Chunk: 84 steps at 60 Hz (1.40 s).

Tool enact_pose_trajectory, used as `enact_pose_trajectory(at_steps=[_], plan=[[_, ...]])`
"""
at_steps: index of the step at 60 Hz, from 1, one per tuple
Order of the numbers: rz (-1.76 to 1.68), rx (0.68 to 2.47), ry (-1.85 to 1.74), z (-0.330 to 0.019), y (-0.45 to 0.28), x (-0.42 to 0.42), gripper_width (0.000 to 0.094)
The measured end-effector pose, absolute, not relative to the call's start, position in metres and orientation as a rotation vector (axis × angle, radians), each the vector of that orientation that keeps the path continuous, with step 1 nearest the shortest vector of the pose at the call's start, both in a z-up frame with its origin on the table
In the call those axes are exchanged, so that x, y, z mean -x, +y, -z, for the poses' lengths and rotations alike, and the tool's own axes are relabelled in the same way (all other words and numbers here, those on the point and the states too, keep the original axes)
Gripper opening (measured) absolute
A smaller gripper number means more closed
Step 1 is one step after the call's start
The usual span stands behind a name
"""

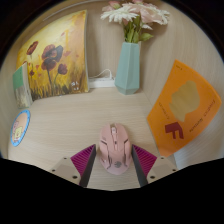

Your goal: Arrange mouse

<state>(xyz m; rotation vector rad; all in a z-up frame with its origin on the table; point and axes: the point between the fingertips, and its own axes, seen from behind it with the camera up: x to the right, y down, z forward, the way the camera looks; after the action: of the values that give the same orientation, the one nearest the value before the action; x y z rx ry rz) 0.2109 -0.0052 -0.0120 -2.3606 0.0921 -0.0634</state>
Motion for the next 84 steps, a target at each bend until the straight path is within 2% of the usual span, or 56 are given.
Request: enact_pose_trajectory(at_steps=[10,12,14,27,31,36,44,52,56,60,64,68,80,84], plan=[[0.061,2.351,0.1,0.013,0.01,-0.208,0.067],[0.062,2.347,0.101,0.012,0.012,-0.208,0.0623],[0.054,2.343,0.097,0.012,0.013,-0.206,0.053],[0.074,2.398,0.074,0.014,0.012,-0.206,0.0349],[0.119,2.438,0.095,0.008,0.01,-0.208,0.0342],[0.145,2.389,0.127,-0.031,0.018,-0.197,0.0341],[0.147,2.225,0.158,-0.132,0.046,-0.148,0.0344],[0.12,2.07,0.118,-0.228,0.065,-0.062,0.0344],[0.093,2.016,0.089,-0.258,0.07,-0.01,0.0343],[0.06,1.988,0.038,-0.27,0.074,0.042,0.0345],[0.023,1.98,0.001,-0.263,0.08,0.094,0.0343],[-0.021,2.019,-0.031,-0.236,0.085,0.138,0.0342],[-0.023,2.245,-0.087,-0.092,0.071,0.209,0.0342],[-0.022,2.307,-0.104,-0.054,0.062,0.22,0.0341]])
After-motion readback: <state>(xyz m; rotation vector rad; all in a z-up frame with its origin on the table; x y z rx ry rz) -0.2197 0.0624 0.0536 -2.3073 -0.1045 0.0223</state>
